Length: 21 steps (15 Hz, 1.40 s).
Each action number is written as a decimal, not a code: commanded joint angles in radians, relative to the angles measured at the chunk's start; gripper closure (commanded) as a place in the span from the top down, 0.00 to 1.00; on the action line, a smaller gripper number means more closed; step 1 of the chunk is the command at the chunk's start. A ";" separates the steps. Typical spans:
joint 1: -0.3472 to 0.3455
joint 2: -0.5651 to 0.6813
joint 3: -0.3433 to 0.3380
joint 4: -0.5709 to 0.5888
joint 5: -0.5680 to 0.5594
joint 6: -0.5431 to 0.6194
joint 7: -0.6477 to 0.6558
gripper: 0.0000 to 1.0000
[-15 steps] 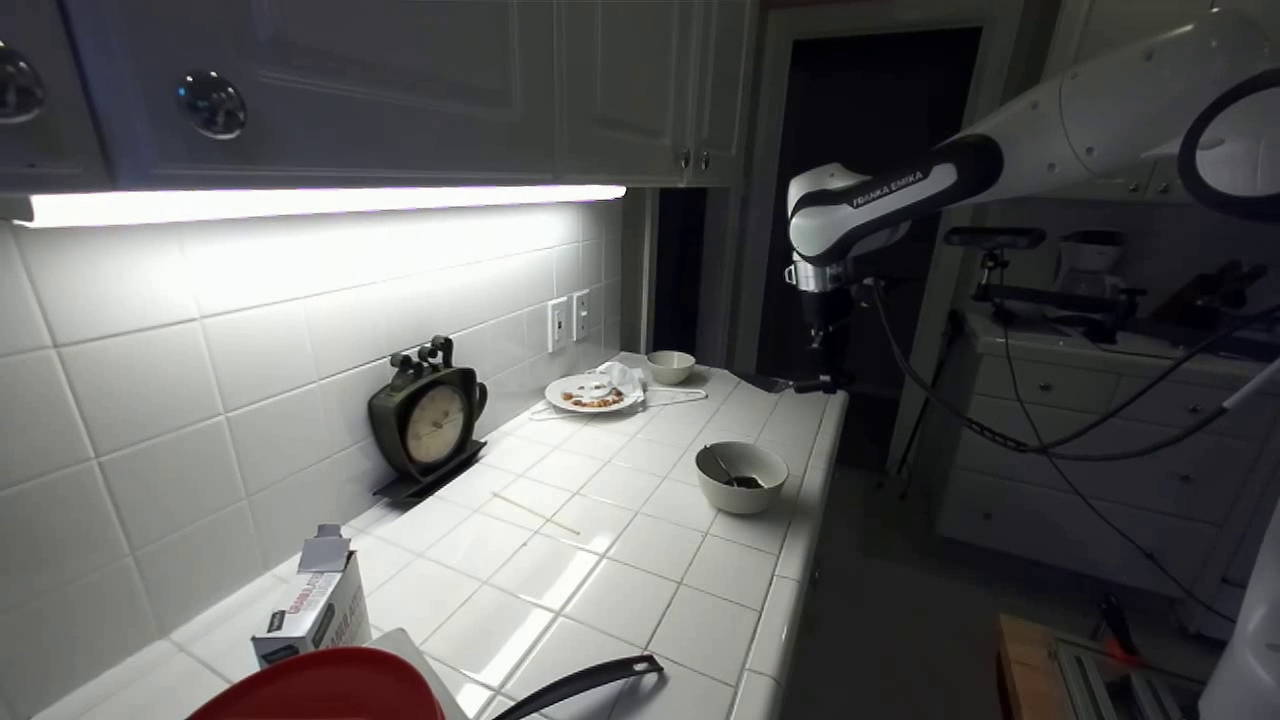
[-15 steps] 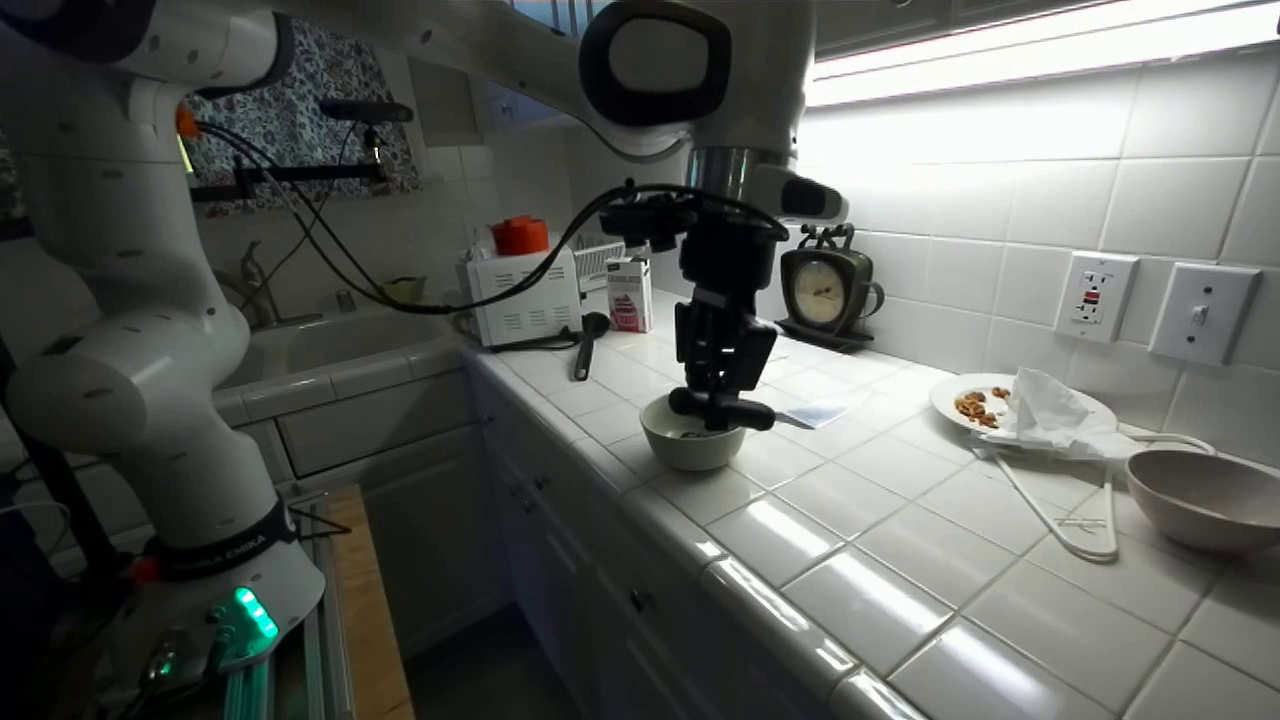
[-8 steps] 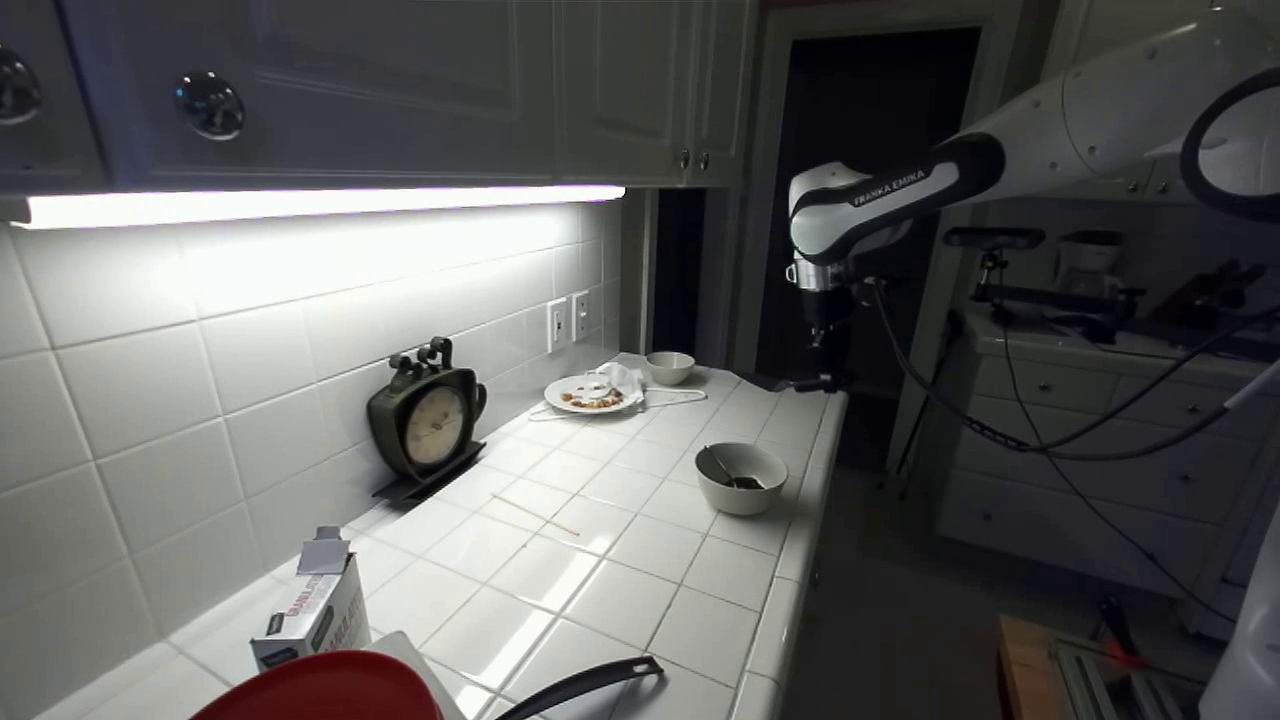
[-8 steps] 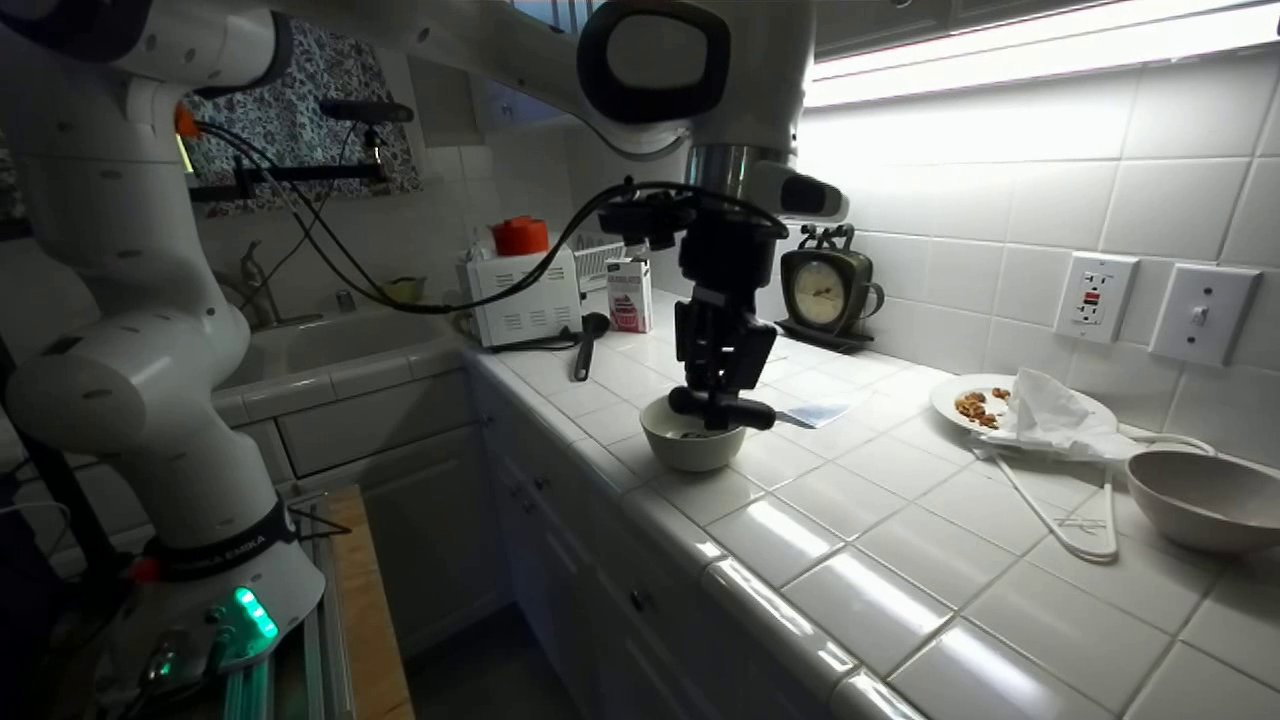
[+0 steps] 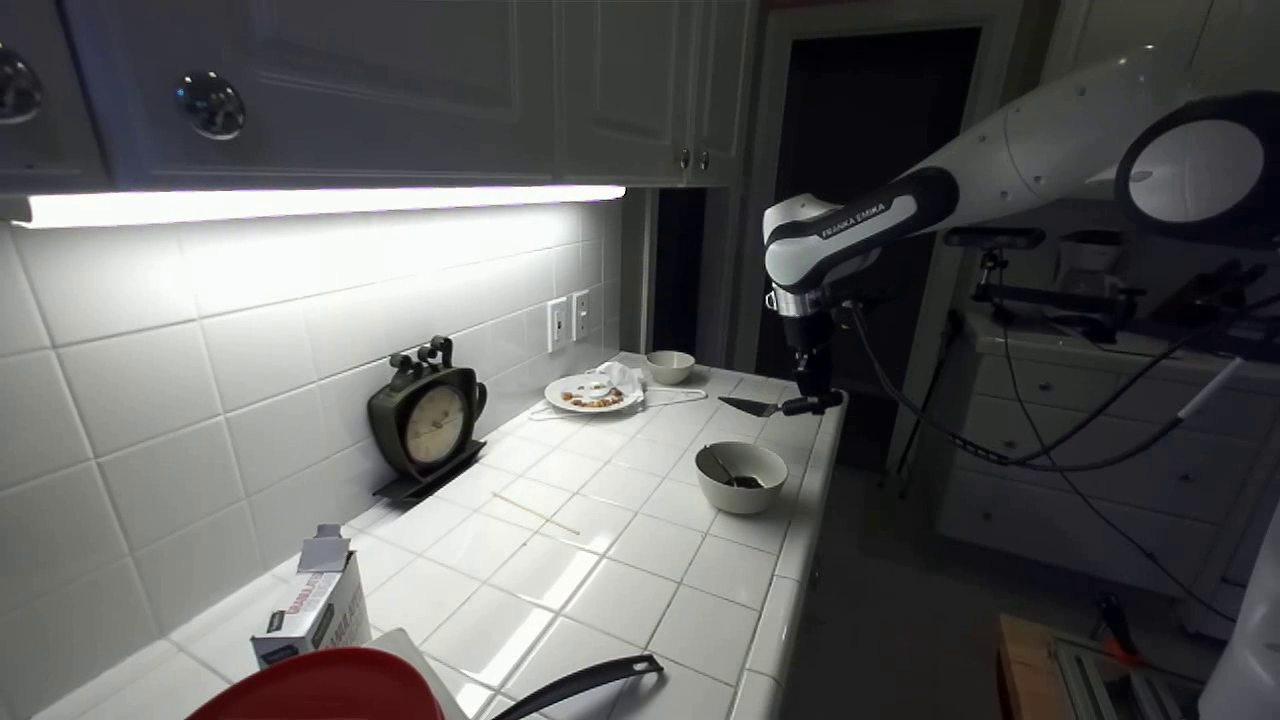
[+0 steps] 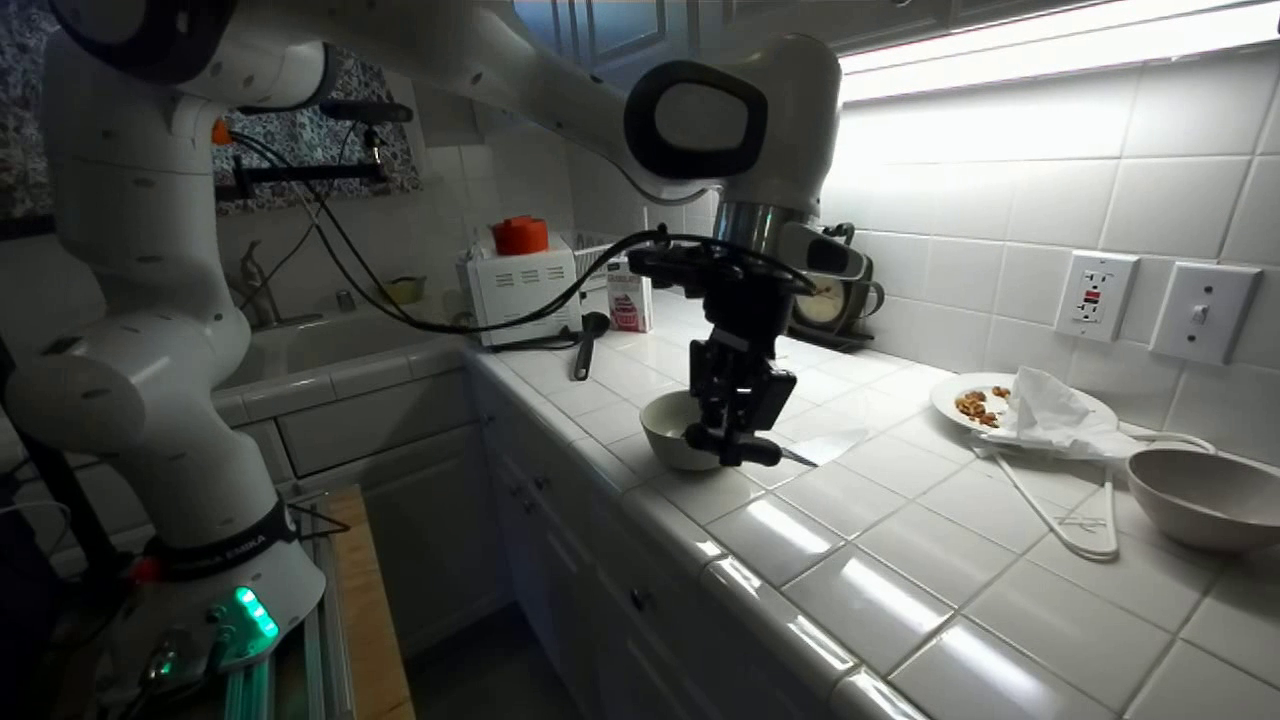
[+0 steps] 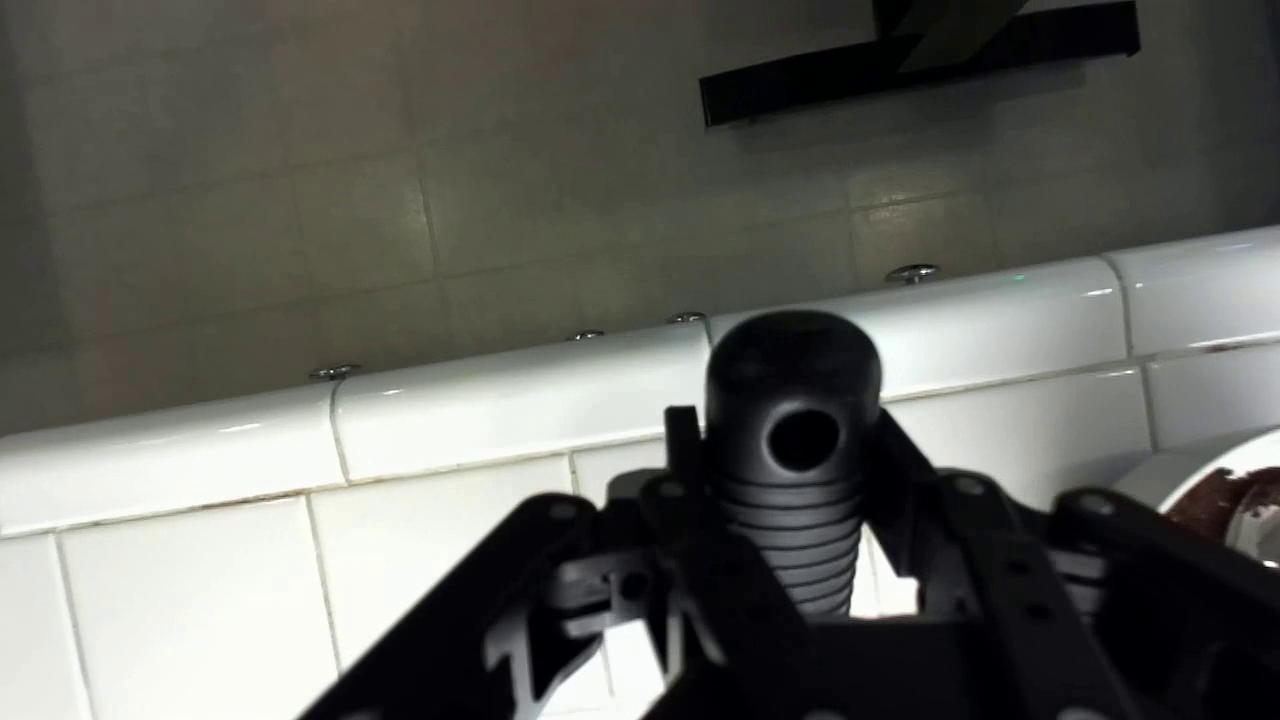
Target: Move the spatula to the right
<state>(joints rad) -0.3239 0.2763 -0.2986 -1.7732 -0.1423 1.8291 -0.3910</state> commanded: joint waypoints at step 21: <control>-0.114 0.411 0.098 0.489 0.002 -0.192 -0.113 0.16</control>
<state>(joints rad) -0.4139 0.6459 -0.2237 -1.3611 -0.1420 1.6931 -0.4784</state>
